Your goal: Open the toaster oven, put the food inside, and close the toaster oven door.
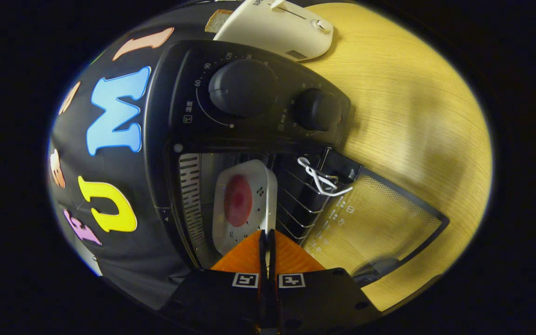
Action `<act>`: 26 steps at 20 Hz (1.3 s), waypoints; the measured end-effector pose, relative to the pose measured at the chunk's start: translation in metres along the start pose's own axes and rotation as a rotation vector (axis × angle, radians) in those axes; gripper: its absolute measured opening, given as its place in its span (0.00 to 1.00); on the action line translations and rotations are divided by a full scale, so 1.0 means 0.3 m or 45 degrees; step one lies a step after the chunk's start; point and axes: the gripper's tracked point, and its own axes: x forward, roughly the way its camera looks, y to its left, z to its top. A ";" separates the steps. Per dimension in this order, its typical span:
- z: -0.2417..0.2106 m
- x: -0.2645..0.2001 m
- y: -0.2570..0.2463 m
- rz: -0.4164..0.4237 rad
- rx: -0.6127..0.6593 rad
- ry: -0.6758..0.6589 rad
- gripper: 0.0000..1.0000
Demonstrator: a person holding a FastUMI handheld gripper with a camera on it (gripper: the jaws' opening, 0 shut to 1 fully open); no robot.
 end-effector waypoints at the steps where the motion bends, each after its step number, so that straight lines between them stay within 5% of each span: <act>1: -0.006 0.018 0.007 0.013 0.013 -0.014 0.02; 9: -0.028 0.086 0.032 -0.040 0.033 -0.102 0.03; 11: -0.052 0.086 0.043 -0.042 -0.016 -0.091 0.10; 14: -0.077 0.048 0.043 -0.048 -0.068 -0.061 0.26; 19: -0.144 -0.055 0.002 -0.097 -0.265 -0.008 0.98; 26: -0.225 -0.150 -0.056 -0.169 -0.576 0.071 0.98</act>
